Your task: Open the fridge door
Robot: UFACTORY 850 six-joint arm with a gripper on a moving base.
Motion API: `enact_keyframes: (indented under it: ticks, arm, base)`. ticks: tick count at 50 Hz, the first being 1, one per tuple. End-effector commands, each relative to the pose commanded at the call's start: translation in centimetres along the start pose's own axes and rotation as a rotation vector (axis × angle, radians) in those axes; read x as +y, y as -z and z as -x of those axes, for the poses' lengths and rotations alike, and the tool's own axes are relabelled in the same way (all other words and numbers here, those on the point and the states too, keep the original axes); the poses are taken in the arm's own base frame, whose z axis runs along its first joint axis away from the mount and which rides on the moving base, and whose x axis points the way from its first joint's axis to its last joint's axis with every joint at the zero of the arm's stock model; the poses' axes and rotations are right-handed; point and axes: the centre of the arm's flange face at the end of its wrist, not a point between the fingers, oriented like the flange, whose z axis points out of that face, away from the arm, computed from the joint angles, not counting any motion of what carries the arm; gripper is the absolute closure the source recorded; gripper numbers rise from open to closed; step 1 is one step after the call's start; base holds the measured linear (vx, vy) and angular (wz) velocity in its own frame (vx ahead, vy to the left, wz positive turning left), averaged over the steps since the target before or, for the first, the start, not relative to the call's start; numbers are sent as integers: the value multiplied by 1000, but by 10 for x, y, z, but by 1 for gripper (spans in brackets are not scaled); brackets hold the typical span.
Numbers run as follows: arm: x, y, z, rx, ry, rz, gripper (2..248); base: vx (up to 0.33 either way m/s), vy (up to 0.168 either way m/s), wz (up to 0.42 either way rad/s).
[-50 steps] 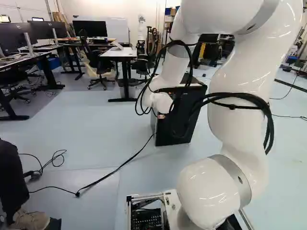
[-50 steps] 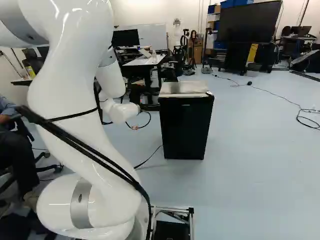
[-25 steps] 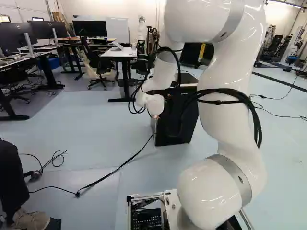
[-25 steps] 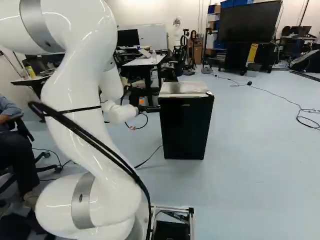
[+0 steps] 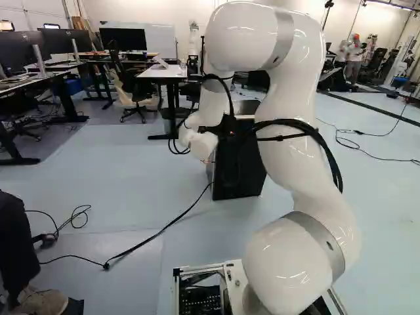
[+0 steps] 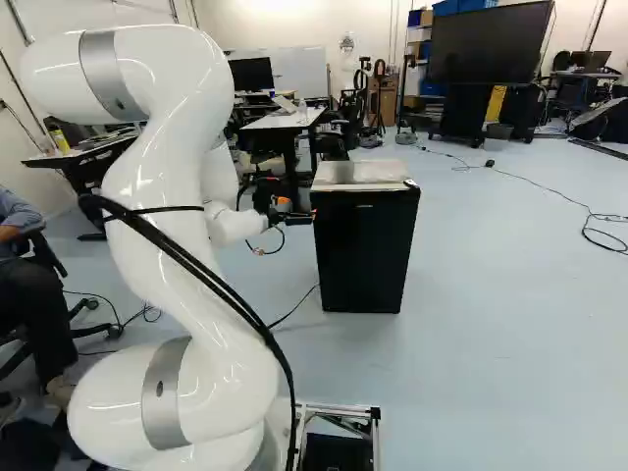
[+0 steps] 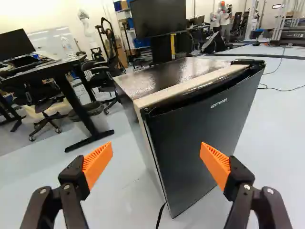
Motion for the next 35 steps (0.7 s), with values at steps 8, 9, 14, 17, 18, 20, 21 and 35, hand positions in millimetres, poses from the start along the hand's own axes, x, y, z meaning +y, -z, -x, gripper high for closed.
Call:
enact_keyframes:
  ticks: [8, 9, 14, 17, 18, 20, 21, 35]
  arm:
    - [-9, -8, 10, 26, -17, 44, 3]
    - [-10, -9, 11, 29, -19, 50, 3]
    - [-15, -16, 18, 48, -31, 81, 3]
    - [-17, -20, 21, 59, -37, 99, 3]
    - [-18, -22, 22, 63, -40, 105, 3]
    - [-20, -25, 24, 70, -45, 118, 3]
    - [-21, -26, 26, 74, -47, 125, 3]
    - [-33, -53, 38, 103, -75, 167, 3]
  base:
    - [0, 0, 0]
    - [0, 0, 0]
    - [0, 0, 0]
    - [0, 0, 0]
    - [0, 0, 0]
    - [0, 0, 0]
    - [0, 0, 0]
    - [0, 0, 0]
